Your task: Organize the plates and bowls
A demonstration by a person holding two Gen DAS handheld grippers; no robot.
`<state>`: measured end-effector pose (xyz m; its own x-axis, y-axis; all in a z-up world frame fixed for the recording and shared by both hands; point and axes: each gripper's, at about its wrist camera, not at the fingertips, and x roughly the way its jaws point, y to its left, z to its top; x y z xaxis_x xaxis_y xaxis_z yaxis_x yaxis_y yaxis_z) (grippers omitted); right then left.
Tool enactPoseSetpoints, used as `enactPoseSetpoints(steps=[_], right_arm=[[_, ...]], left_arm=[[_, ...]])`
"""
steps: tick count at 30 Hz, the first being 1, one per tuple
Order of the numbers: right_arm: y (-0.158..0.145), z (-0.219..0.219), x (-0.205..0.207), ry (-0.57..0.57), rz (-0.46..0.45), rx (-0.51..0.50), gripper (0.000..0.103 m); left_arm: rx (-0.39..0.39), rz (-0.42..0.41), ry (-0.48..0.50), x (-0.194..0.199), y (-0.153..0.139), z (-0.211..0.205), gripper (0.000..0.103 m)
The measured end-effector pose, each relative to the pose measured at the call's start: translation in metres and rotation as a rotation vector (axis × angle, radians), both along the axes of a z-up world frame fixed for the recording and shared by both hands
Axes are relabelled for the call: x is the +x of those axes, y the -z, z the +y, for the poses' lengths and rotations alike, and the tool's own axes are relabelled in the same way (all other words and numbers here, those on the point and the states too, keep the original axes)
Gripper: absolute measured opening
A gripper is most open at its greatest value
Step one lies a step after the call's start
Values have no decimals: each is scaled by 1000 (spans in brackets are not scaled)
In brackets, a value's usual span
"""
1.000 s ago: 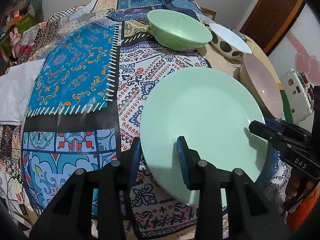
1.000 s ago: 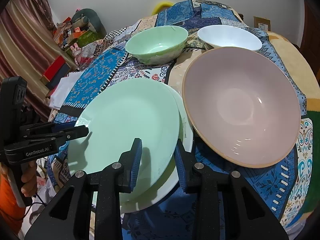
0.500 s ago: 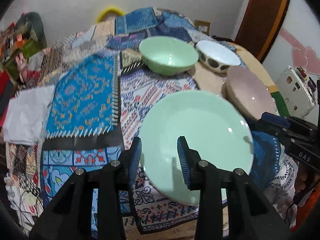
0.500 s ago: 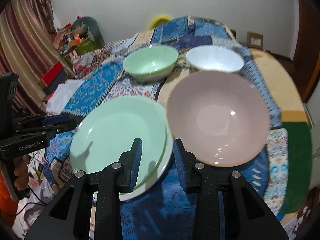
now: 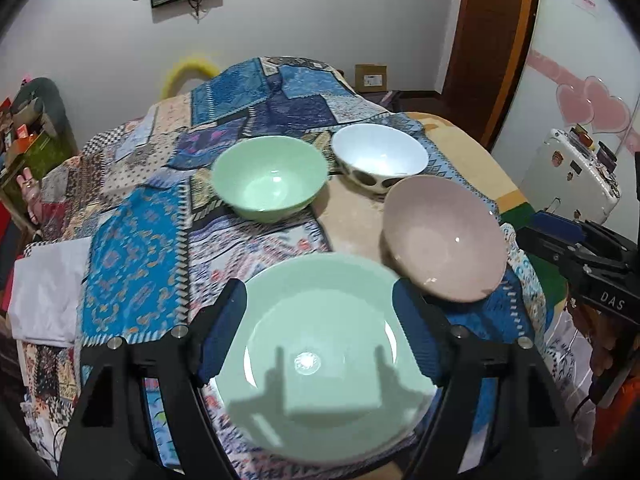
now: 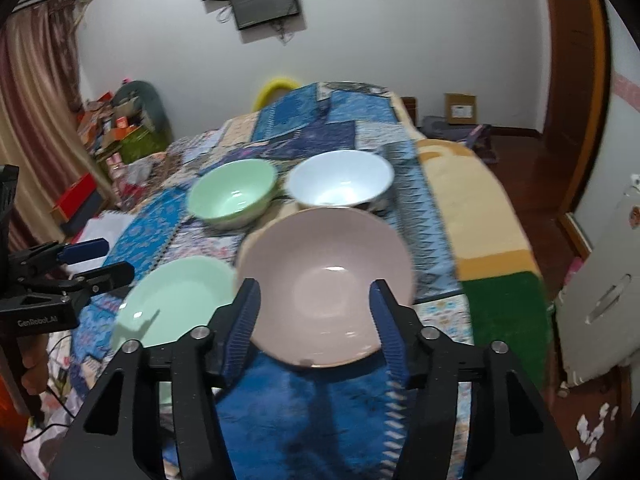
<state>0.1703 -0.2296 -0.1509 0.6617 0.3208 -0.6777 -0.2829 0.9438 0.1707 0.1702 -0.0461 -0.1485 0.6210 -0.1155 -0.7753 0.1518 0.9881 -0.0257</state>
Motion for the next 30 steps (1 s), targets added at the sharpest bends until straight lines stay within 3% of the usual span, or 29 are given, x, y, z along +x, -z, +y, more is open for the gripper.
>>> enactPoseSetpoints(steps=[16, 23, 30], right_arm=[[43, -42, 34, 77, 99, 63, 55], [63, -41, 42, 52, 155, 112, 35], [73, -36, 44, 39, 182, 141, 23]], left_arm=[[9, 125, 67, 80, 56, -61, 75], [-31, 195, 83, 98, 80, -69, 50], [-64, 240, 116, 104, 92, -76, 25]])
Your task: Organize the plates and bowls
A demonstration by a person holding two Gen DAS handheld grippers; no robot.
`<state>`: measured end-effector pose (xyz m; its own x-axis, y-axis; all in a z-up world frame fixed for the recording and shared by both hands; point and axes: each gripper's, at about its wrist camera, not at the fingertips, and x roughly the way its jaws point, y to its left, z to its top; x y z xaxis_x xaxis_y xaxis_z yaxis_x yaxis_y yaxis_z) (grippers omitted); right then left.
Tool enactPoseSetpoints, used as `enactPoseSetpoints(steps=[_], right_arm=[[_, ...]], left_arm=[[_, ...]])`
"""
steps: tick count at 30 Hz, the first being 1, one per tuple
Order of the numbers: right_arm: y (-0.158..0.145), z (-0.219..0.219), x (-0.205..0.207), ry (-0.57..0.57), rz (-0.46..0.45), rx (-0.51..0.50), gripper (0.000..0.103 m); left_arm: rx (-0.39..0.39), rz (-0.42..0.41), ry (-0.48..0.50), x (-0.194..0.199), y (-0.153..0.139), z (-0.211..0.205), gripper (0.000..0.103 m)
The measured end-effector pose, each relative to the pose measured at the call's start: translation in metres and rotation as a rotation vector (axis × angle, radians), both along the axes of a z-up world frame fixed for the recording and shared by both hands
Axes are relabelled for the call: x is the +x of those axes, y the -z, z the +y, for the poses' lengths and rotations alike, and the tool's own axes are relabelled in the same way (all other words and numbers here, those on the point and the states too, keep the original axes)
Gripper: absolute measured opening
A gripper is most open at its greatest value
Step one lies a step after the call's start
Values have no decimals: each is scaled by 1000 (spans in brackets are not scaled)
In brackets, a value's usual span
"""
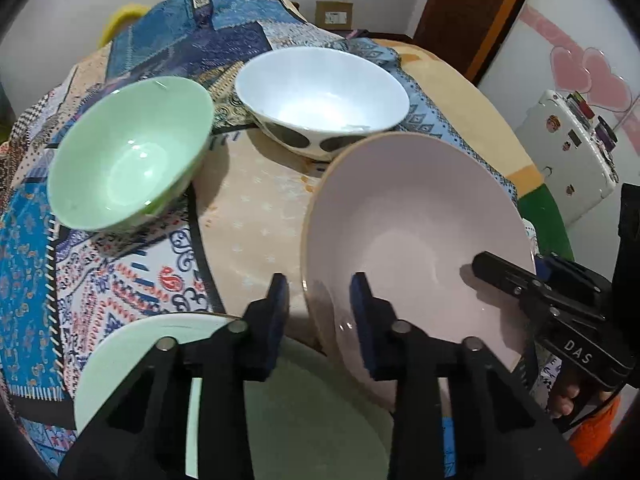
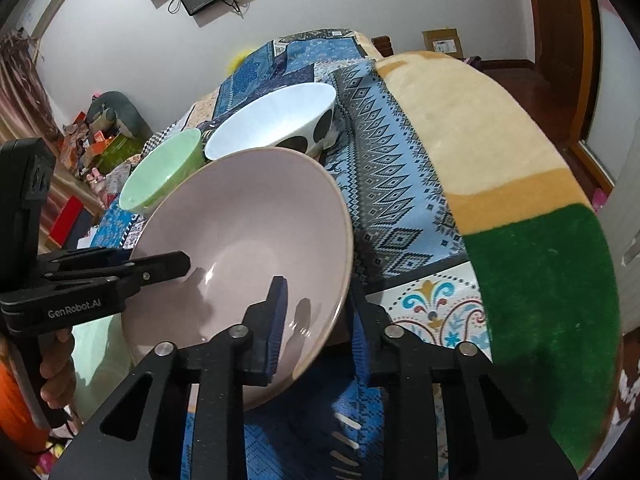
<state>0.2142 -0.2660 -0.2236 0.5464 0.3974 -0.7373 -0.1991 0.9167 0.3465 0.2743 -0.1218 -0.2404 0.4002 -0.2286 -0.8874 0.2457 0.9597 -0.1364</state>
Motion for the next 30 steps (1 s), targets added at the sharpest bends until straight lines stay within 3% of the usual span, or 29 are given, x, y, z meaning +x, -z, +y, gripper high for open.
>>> enactPoseSetpoints(steps=[3, 14, 30], right_arm=[[1, 2, 1, -2, -1, -4, 21], [-11, 5, -2, 15, -2, -22, 20], [-69, 32, -27, -1, -123, -41, 20]], left_arm=[[-17, 4, 11, -1, 2, -2, 15], [-19, -7, 1, -8, -10, 0, 15], [-63, -136, -30, -57, -81, 33, 15]])
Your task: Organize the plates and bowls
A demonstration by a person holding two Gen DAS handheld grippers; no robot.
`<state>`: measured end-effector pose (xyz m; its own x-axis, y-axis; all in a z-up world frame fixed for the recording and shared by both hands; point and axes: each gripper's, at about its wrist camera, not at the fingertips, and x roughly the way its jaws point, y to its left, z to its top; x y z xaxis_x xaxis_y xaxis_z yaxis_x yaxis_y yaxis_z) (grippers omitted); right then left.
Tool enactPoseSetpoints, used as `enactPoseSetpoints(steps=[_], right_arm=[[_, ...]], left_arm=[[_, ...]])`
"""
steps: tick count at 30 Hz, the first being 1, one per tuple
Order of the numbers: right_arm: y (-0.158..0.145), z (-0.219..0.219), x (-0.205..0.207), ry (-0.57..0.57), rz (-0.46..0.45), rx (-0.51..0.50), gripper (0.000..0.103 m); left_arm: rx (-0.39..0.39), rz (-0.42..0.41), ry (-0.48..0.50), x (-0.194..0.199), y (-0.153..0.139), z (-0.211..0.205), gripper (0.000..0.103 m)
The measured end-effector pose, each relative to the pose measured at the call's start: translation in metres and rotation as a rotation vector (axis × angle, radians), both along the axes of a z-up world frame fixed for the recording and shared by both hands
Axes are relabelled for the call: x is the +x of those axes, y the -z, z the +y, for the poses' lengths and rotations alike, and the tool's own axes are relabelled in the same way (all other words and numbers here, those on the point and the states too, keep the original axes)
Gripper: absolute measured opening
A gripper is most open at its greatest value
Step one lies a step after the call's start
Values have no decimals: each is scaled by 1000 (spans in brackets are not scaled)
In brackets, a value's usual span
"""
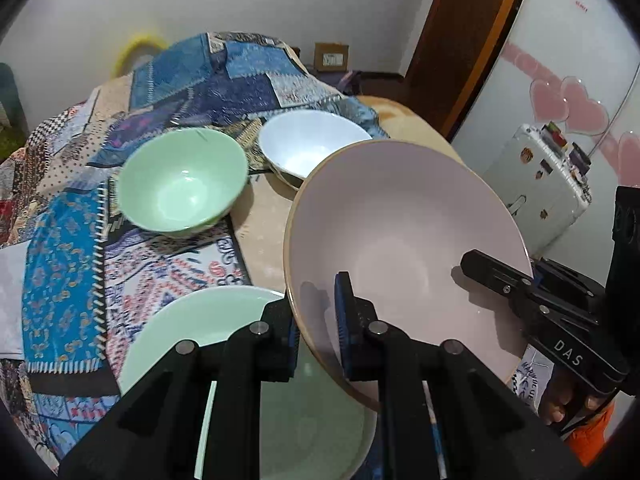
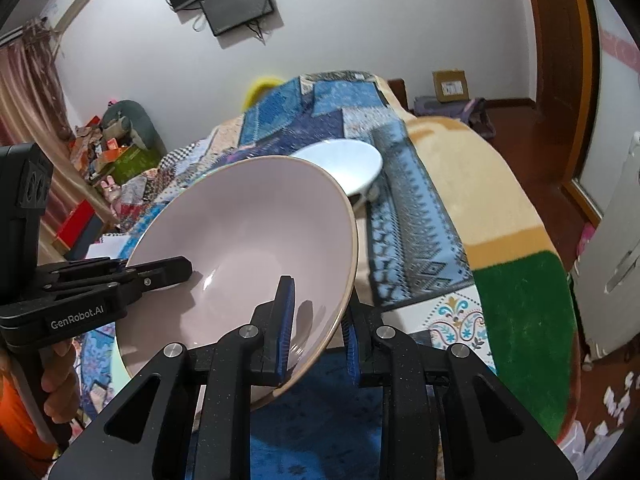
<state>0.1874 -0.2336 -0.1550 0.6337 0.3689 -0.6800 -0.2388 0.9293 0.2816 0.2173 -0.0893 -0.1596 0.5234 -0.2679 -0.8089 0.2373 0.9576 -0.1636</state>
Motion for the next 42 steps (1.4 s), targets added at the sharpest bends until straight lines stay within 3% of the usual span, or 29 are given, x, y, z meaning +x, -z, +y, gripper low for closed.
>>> enactPoseSetpoints(steps=[7, 18, 30, 42], right_arm=[[-15, 29, -9, -44, -31, -3, 20], [-22, 94, -18, -157, -55, -29, 20], [-10, 178, -19, -303, -28, -44, 20], [16, 241, -21, -418, 43, -71, 20]], left_arm=[[-4, -40, -44, -28, -22, 32, 15], [-3, -70, -152, -65, -32, 102, 15], [-10, -58, -301, -94, -21, 188, 15], [-18, 9, -424, -112, 16, 250, 15]])
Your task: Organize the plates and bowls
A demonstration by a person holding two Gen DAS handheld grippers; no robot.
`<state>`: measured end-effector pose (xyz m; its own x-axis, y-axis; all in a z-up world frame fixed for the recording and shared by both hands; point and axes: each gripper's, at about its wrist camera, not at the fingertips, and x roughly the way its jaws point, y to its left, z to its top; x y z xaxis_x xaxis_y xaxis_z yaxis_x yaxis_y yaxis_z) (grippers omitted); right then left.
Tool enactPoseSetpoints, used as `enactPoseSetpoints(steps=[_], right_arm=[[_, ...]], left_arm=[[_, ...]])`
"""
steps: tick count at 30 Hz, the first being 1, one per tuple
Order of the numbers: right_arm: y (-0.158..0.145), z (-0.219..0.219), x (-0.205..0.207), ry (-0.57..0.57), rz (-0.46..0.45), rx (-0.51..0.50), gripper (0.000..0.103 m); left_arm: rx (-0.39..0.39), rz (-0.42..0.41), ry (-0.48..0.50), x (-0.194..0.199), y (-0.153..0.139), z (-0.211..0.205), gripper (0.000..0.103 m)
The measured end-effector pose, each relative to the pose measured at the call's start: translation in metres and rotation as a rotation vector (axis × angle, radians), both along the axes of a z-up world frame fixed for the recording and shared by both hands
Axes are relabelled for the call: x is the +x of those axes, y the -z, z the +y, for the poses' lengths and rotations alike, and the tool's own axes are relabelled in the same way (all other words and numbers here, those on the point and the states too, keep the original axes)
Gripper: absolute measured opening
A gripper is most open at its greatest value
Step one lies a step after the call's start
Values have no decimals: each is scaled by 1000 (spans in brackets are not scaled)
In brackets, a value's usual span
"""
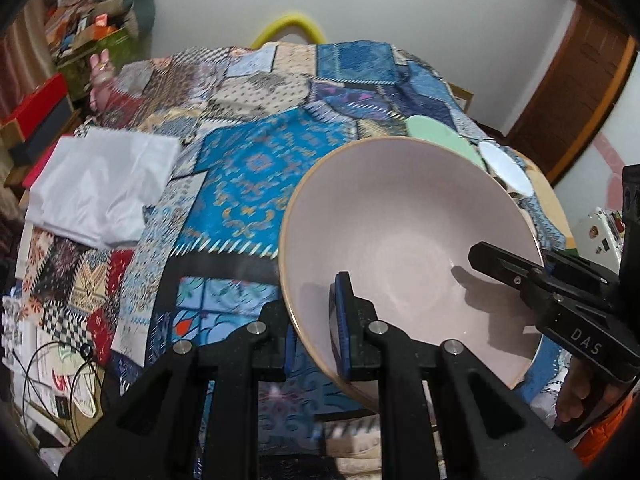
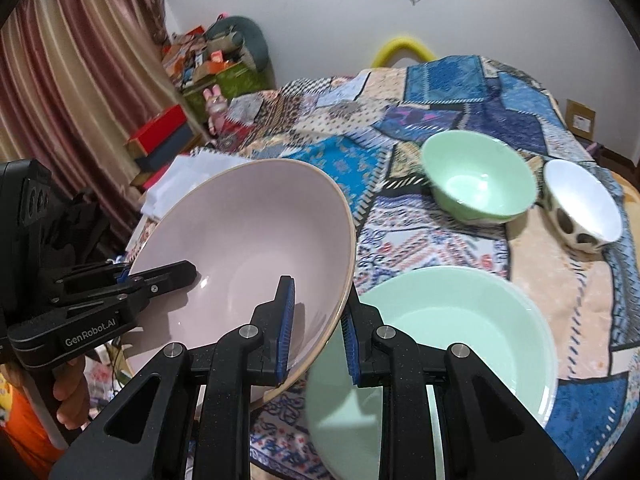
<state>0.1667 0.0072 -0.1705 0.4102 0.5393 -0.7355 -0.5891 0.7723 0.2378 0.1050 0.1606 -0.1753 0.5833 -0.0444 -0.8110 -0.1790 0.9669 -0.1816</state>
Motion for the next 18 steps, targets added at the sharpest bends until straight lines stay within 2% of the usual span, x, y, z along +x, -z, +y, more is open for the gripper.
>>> enactPoseSetpoints(steps=[18], right_arm=[[43, 46, 7, -85, 107, -85, 20]], left_arm=[[-10, 101, -82, -6, 51, 40, 15]])
